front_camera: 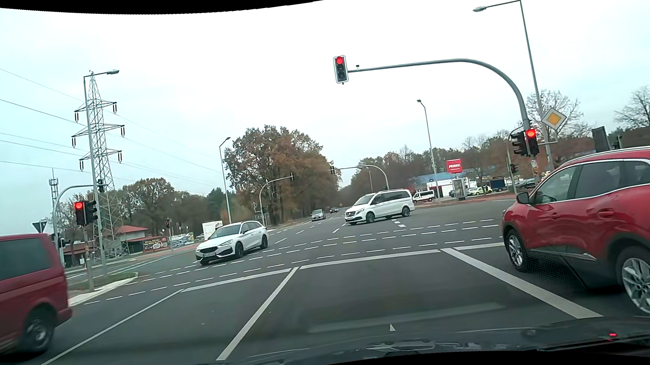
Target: Follow the waypoints while adhering to traffic rules and regulations
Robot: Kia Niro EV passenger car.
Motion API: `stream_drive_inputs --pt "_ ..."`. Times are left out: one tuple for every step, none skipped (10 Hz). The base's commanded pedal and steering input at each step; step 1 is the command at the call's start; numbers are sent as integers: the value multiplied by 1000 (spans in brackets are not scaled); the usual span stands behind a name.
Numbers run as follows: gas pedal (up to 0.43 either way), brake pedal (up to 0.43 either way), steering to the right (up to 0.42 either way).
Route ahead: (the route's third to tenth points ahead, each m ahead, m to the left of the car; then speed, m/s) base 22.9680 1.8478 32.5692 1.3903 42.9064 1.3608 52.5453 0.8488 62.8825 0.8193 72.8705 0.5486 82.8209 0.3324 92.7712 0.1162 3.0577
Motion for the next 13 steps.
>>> stream_drive_inputs --pt "0 152 3" --pt "0 159 5" --pt "0 183 8" --pt "0 195 8" --pt "0 207 8" --pt "0 213 8" --pt "0 220 7" --pt "0 220 6" --pt "0 226 4" --pt "0 232 2" --pt "0 244 1" --pt "0 250 1" --pt "0 256 1"
